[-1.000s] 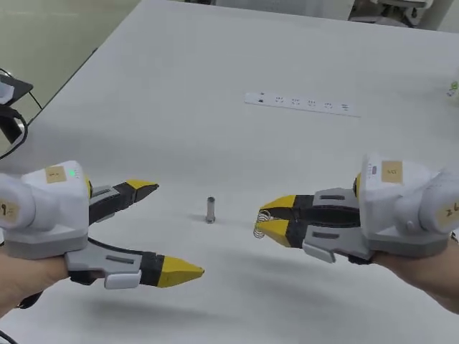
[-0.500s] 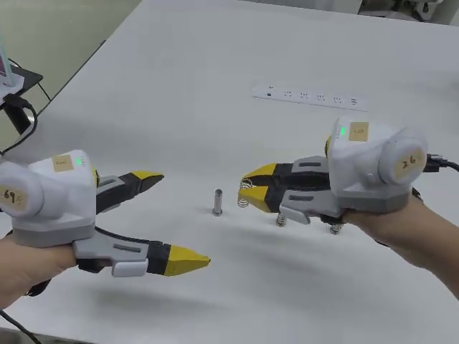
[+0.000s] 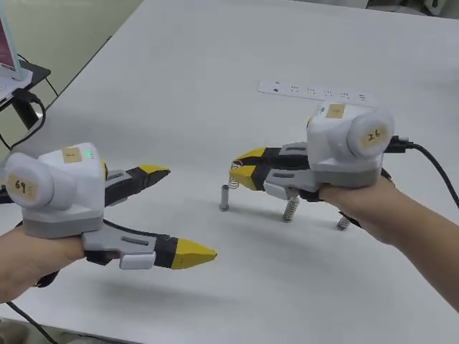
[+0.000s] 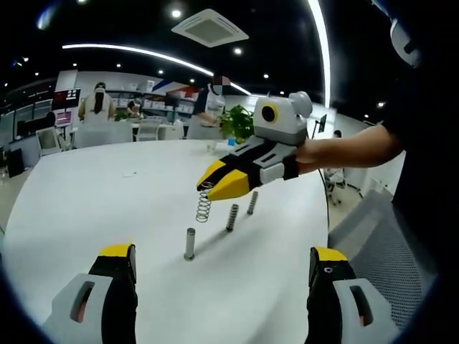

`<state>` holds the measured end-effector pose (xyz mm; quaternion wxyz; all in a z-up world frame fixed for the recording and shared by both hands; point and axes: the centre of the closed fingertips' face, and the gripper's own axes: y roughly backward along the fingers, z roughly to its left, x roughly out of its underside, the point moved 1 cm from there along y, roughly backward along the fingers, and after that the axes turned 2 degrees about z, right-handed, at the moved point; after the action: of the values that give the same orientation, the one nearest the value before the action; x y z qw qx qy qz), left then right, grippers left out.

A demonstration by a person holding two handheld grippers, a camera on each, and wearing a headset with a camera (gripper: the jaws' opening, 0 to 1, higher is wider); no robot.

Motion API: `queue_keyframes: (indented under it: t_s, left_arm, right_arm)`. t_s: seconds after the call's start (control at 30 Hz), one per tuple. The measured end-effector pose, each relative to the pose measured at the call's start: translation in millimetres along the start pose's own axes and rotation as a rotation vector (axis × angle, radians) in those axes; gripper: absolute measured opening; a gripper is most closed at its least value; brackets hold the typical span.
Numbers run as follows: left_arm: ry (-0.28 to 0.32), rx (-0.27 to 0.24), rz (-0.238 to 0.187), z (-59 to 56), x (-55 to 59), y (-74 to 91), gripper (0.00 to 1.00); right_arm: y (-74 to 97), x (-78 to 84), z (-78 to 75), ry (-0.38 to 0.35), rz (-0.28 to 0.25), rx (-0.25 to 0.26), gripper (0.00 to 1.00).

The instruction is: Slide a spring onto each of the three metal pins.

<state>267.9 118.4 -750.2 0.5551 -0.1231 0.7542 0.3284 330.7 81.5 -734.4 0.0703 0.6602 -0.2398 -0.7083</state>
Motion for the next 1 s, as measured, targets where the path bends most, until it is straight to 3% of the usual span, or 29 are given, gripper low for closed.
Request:
queue_keyframes:
  t_s: [0.6,1.0]
  left_arm:
    - [0.010,-0.016,-0.013,4.6,-2.0,3.1,0.98]
    - [0.017,-0.015,-0.009,2.1,1.7,0.7,0.98]
  right_arm:
    - [-19.2,13.2,0.5,-0.018,0.040,-0.004,0.08]
    - [-37.1,55.5,2.7,-0.035,0.156,0.001,0.08]
